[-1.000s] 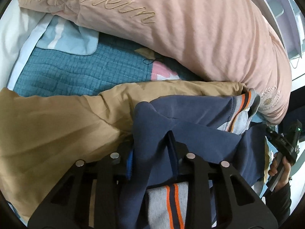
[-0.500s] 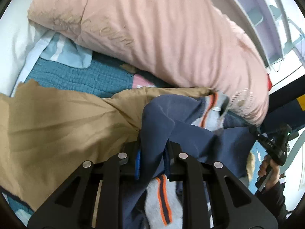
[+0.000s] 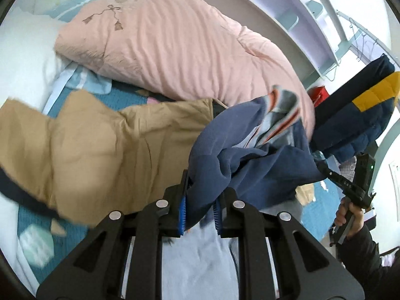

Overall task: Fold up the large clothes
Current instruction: 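Lift the jacket side and fold it over toward the other half with both tools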

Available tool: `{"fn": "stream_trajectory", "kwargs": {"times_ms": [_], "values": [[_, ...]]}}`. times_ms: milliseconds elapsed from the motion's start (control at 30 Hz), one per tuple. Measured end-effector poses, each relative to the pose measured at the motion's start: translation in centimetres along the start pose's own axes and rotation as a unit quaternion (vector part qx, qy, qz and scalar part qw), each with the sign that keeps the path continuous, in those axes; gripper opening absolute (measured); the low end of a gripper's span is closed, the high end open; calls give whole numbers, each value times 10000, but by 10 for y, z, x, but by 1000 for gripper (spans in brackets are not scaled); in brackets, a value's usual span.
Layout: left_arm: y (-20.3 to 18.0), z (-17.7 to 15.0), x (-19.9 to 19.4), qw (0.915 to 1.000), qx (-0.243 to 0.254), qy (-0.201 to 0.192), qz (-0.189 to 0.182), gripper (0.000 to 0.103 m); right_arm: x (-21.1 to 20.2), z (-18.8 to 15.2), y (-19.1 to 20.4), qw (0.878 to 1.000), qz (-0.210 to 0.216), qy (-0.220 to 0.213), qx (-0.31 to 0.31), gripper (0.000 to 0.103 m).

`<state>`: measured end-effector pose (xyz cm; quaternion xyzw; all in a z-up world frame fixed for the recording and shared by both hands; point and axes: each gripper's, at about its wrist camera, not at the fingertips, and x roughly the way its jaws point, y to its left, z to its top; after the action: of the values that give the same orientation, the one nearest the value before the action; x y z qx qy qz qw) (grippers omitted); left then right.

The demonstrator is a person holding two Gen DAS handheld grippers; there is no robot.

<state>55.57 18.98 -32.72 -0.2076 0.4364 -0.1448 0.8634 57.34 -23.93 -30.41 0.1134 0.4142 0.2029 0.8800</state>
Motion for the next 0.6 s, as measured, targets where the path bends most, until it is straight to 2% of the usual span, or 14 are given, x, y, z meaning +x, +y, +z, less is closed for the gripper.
{"fn": "stream_trajectory", "kwargs": {"times_ms": [167,400,533,600], "values": [[-12,-50,-37,10000,80,24,0,16,-42,-37,16,9998,-76,43,-160,5],[3,-125,-66,9994,-181,257,146,16,-85,-111,23,9994,-188,281,0,5],[16,-169,-65,9976,-370,523,244,17,-83,-162,21,9966,-279,769,102,5],[13,-190,-56,9958,-231,734,495,17,-76,-185,22,9938,-405,1033,110,5]]}}
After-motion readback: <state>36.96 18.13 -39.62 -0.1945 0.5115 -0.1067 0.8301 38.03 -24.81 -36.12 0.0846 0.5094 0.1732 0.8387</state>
